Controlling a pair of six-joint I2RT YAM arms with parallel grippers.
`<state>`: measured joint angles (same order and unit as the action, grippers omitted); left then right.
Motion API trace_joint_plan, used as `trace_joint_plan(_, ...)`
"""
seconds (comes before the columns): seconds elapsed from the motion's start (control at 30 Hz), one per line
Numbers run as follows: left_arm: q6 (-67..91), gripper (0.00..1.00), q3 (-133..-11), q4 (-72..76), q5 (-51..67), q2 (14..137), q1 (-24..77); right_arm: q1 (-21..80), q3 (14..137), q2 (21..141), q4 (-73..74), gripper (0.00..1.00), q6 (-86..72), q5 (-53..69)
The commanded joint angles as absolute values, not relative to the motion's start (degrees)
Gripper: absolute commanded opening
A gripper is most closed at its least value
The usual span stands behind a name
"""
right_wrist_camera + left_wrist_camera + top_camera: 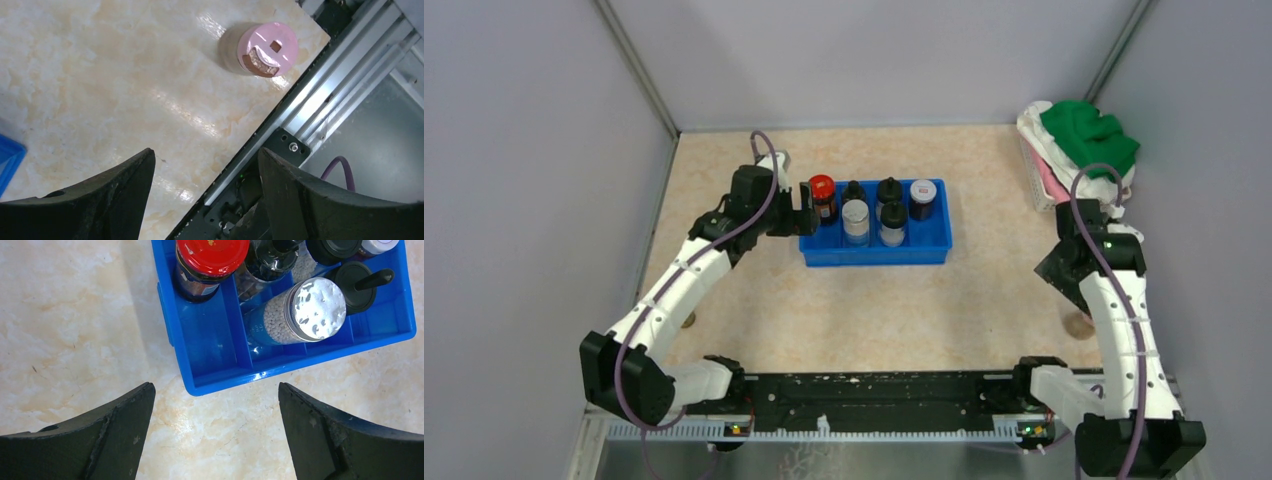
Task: Organize the condiment bottles
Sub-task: Pick up the bottle from the corner of the board.
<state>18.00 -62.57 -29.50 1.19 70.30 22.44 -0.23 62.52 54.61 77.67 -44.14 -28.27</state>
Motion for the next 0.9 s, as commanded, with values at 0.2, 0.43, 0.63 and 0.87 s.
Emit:
trace_joint_plan(0.2, 16.17, 0.99, -62.34, -26.13, 2.93, 69.33, 20.98, -16.81, 57.08, 57.41, 72.55, 0.74, -39.12, -21.22)
trace_joint_plan(0.43, 16.12, 0.99, -62.62, -25.95, 3.95, 69.4, 20.64, -22.72, 59.15, 61.14, 73.15, 0.74, -37.06, -19.38)
trace_joint_plan(0.63, 16.52, 0.99, -62.71, -25.74, 3.93, 69.39, 20.61, -28.06, 57.84, 63.32, 71.47, 0.75, -35.95, -16.97)
trace_joint_plan(0.87, 16.44, 0.99, -63.49, -26.16, 3.21, 69.35, 20.65, -34.15, 56.66, 66.18, 69.0, 0.75, -34.06, -13.19)
